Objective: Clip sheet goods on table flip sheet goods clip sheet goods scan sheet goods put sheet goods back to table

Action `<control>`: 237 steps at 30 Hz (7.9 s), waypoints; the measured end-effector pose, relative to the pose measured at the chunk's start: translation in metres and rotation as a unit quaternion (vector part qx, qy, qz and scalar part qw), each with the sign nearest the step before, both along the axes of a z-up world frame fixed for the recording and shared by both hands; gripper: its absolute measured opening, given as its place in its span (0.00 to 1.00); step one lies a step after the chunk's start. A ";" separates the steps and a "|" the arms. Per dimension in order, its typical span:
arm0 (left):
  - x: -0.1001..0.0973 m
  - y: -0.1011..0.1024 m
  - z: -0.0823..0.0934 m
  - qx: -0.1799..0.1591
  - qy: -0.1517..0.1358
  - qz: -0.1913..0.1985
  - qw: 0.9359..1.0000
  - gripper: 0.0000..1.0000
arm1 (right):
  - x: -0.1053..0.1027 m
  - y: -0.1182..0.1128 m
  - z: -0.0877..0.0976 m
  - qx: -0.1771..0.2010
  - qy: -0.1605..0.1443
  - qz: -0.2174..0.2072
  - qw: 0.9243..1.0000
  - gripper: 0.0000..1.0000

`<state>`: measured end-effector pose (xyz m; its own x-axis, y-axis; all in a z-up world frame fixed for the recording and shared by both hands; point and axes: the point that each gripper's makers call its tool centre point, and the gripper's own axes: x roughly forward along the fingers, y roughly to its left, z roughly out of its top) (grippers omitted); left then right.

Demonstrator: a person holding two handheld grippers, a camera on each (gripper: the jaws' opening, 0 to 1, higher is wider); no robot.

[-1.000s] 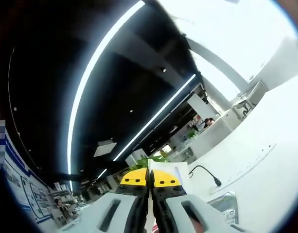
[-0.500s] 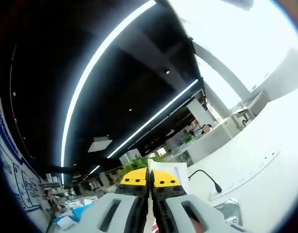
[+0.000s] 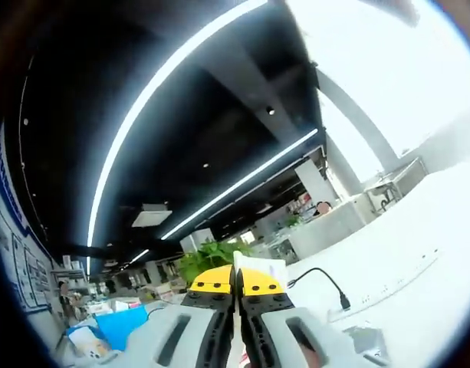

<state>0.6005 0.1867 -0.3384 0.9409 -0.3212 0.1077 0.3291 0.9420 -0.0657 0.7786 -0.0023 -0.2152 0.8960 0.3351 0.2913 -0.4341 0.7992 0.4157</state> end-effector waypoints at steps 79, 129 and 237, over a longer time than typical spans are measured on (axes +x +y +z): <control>0.000 -0.007 -0.003 0.017 0.002 -0.011 1.000 0.37 | -0.008 0.035 0.027 -0.070 -0.038 0.048 0.996 0.00; 0.000 -0.012 -0.008 0.051 0.004 -0.009 0.999 0.37 | -0.065 -0.009 0.053 -0.174 -0.087 0.102 0.976 0.00; 0.004 -0.006 -0.013 0.065 0.013 0.008 0.998 0.36 | 0.017 -0.037 -0.052 -0.320 -0.011 0.122 0.939 0.00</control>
<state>0.6044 0.1805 -0.3513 0.9482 -0.3149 0.0414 0.3128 0.9485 0.0497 0.7956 -0.0395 -0.2670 0.7655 0.6431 -0.0226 -0.6402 0.7575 -0.1280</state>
